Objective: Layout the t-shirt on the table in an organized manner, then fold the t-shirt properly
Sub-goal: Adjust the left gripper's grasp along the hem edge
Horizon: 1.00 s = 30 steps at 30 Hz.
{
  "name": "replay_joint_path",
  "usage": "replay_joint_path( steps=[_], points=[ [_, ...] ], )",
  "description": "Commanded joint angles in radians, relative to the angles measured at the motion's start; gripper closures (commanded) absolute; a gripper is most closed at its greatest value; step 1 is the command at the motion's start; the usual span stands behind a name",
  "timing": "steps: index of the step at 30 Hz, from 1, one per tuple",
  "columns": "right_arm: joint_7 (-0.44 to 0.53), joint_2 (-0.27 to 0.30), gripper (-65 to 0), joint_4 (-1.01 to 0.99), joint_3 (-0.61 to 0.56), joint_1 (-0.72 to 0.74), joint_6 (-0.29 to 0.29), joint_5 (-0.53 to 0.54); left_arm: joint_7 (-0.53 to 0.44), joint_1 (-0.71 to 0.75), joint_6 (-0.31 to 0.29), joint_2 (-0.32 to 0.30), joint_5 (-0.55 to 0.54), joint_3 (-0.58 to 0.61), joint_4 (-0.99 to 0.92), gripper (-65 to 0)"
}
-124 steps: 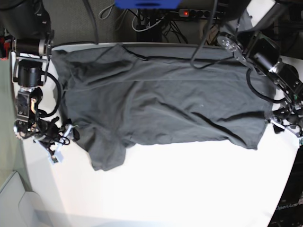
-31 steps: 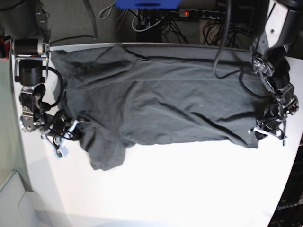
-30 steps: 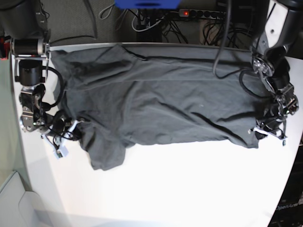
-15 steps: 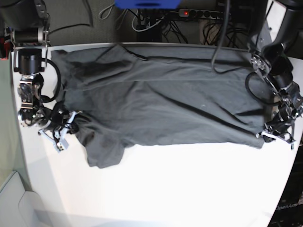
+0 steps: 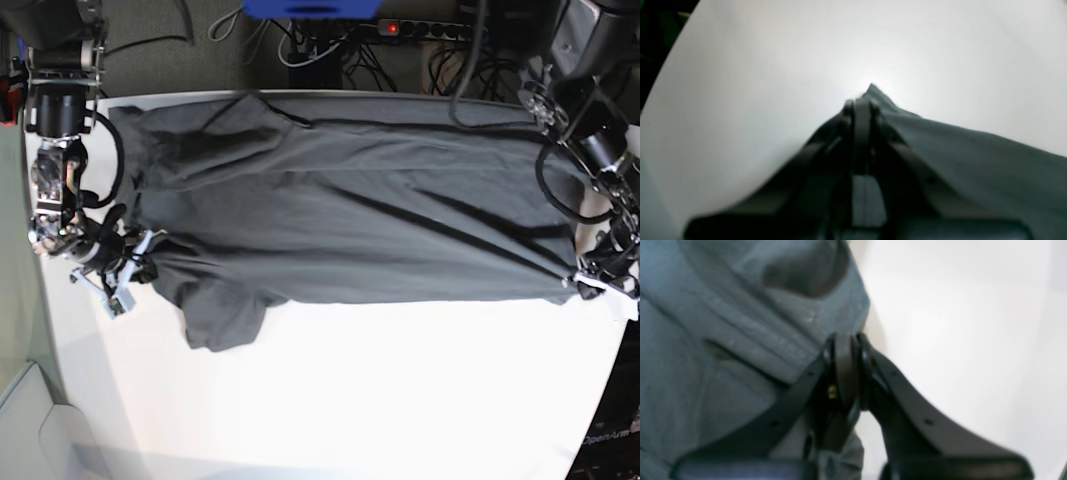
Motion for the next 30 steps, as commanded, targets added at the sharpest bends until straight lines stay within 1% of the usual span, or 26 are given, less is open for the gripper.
replay_joint_path(
  steps=[1,4,6,11,13,16,18,22,26,28,30],
  points=[
    [0.016,0.011,0.0,0.017,0.006,0.022,0.003,0.009,-0.023,-0.021,-0.004,-0.022,-0.01,0.006,0.017,-0.4],
    [0.016,-0.006,0.0,0.017,0.003,0.024,0.003,0.009,-0.024,-0.021,-0.003,-0.021,-0.01,0.064,0.017,-0.4],
    [0.016,-0.007,0.0,0.017,0.0,0.022,0.003,0.007,-0.024,-0.021,0.005,-0.018,-0.01,0.105,0.017,-0.5],
    [0.016,-0.007,0.0,0.011,-0.002,0.024,0.003,0.007,-0.024,-0.024,0.011,-0.015,-0.01,0.13,0.015,-0.7],
    [0.016,-0.007,0.0,0.011,-0.002,0.027,0.003,0.007,-0.026,-0.027,0.013,-0.019,-0.01,0.127,0.015,-3.8],
    [0.016,-0.007,0.0,0.011,-0.002,0.028,0.003,0.007,-0.027,-0.027,0.013,-0.022,-0.01,0.121,0.015,-12.5],
    [0.016,-0.007,0.0,0.011,-0.002,0.028,0.003,0.007,-0.029,-0.027,0.013,-0.022,-0.01,0.121,0.015,-15.6],
    [0.016,-0.007,0.0,0.011,-0.002,0.028,0.003,0.007,-0.09,-0.021,0.013,-0.018,-0.01,0.121,0.015,-17.1],
    [0.016,-0.007,0.0,0.011,-0.002,0.028,0.003,0.007,-0.107,-0.021,0.013,-0.016,-0.01,0.121,0.003,-17.3],
    [0.016,-0.007,0.0,0.011,-0.002,0.028,0.003,0.007,-0.121,-0.027,0.013,-0.021,-0.01,0.121,-0.046,-17.4],
    [0.016,-0.007,0.0,0.011,-0.002,0.028,0.003,0.007,-0.153,-0.03,0.013,-0.033,-0.01,0.121,-0.092,-20.4]
  ],
)
